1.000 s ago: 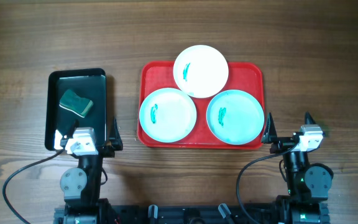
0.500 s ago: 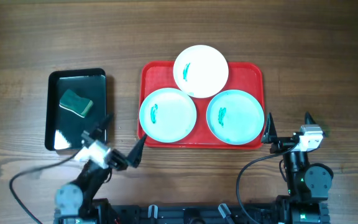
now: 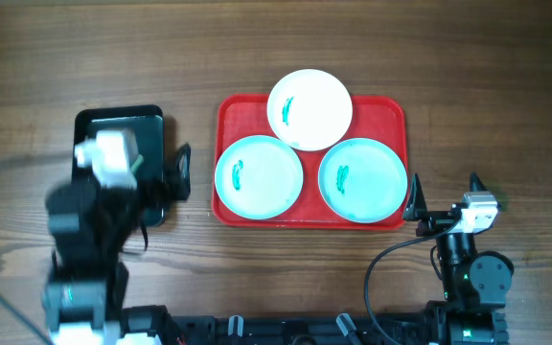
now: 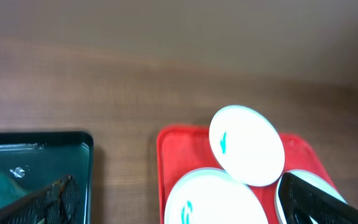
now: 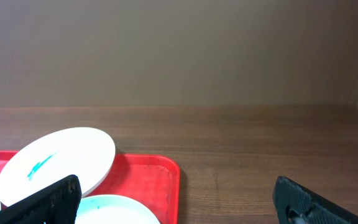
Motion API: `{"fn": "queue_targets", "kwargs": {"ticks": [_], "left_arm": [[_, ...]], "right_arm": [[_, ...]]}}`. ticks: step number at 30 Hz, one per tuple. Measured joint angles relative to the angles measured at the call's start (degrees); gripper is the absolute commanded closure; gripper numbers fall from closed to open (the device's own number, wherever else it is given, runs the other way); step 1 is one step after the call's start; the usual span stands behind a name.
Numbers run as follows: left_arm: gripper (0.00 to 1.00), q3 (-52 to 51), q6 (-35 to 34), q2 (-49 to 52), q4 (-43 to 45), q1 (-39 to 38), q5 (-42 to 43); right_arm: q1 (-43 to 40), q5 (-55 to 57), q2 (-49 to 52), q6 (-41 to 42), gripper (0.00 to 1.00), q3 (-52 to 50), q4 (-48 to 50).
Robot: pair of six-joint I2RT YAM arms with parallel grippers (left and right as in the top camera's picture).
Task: Clean dirty plates on tray and stack at the side
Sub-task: 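Move the left gripper to the green sponge in the black tray, then grasp the green sponge with the left gripper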
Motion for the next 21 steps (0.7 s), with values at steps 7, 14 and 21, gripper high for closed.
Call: {"fn": "queue_targets", "kwargs": {"ticks": [7,14,21], "left_arm": [[0.0,8.0,-10.4,20.5,-8.9,2.0,-9.0],[0.0,27.4,-18.9,38.1,-22.0,12.9,-16.5],[0.0,27.9,-29.9,47.2,-22.9,15.0,-19.3]], "right_arm": [[0.0,0.0,0.1,0.0,0.0,0.0,0.0],[0.0,0.0,0.1,0.0,0.0,0.0,0.0],[0.0,0.0,0.1,0.0,0.0,0.0,0.0]]}}
